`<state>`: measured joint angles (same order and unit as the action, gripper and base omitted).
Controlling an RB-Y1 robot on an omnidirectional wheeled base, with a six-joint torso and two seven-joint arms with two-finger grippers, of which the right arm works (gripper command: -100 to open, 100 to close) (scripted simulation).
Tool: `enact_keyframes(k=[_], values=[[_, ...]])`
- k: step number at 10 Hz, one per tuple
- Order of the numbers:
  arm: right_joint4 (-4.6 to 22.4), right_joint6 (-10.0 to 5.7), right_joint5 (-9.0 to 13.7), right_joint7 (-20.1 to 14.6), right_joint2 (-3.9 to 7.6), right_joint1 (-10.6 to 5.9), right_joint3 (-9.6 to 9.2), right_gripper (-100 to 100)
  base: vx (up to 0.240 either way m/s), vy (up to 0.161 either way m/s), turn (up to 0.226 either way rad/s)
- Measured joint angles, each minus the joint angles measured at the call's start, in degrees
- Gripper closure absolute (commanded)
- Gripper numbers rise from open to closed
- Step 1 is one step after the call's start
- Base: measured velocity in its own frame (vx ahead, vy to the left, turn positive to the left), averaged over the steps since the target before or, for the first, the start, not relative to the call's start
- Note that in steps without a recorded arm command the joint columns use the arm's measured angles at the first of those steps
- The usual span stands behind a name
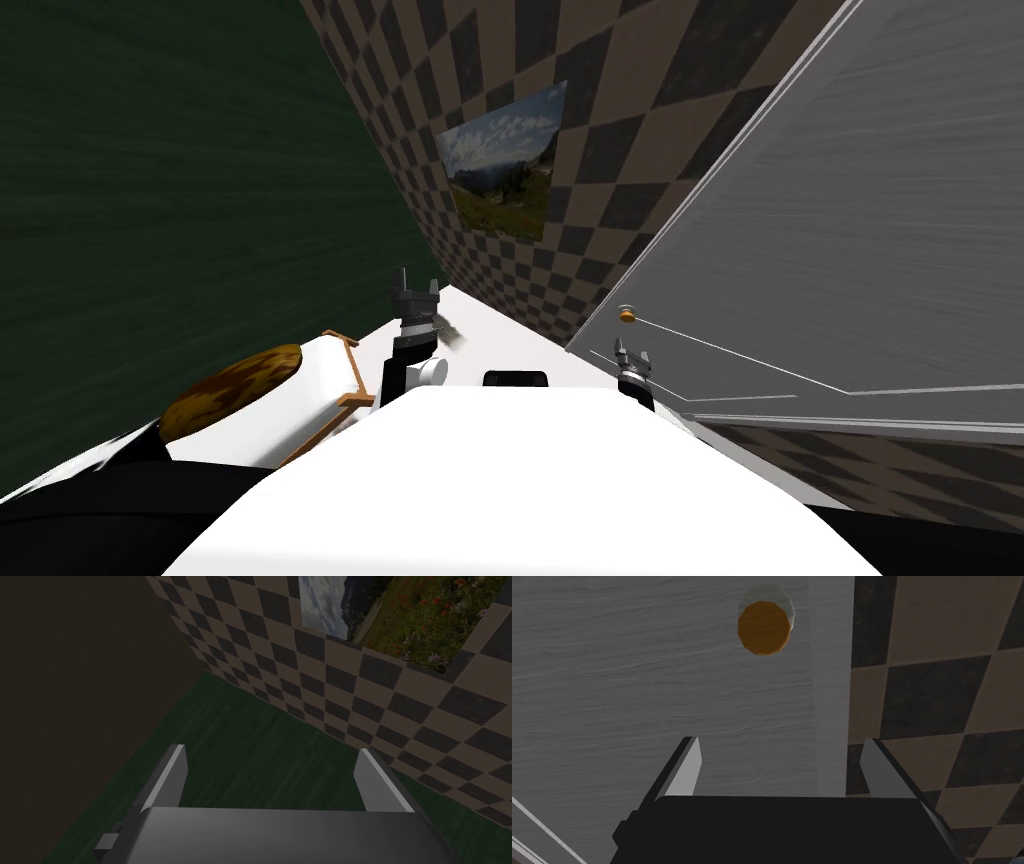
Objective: Pull the door open
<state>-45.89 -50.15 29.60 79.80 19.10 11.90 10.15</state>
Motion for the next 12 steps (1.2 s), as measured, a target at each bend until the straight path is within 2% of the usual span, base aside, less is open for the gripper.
enact_keyframes(k=[4,6,12], values=[[3.50,-0.10,1.75,4.56,0.82,-0.83,0.75,-100,0.004,-0.071,0.184],[6.32,-0.94,2.42,6.28,1.26,-1.49,0.88,-100,-0.006,-0.058,0.103],[7.06,-0.89,2.76,6.96,1.12,-2.18,1.35,-100,0.143,-0.132,0.027]])
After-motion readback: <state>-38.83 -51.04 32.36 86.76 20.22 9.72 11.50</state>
